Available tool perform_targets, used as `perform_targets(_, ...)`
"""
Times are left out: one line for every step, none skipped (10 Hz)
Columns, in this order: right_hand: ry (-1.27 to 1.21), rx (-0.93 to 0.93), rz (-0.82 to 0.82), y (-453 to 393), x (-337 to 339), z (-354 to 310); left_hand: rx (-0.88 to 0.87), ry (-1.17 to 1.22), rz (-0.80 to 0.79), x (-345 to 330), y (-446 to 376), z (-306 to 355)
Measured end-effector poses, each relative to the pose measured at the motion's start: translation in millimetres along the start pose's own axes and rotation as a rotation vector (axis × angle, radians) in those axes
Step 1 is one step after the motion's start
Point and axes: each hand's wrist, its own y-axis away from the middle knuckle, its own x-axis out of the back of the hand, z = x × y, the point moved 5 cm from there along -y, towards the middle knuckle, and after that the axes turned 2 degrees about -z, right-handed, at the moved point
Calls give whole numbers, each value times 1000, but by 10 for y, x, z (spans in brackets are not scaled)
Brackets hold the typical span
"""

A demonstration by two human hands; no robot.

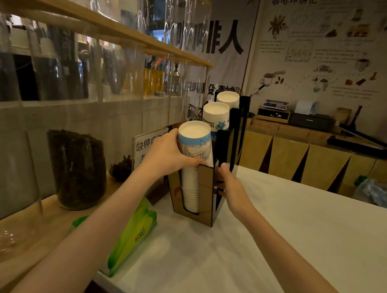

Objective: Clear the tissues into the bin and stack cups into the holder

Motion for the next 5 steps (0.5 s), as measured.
perform_targets(48,-27,-46,40,5,-46,12,3,-22,-14,1,11)
perform_targets(117,-81,-87,81,49,-120,16,-19,-61,-24,0,14)
perform_targets(157,-80,-110,175,133,-251,41,-19,-132,-2,11,-7)
perform_targets(181,-17,-90,275,271,-353,113,144,-204,38,21,-16)
perform_targets(231,132,7,417,499,-550,88,172,-83,186,68,212)
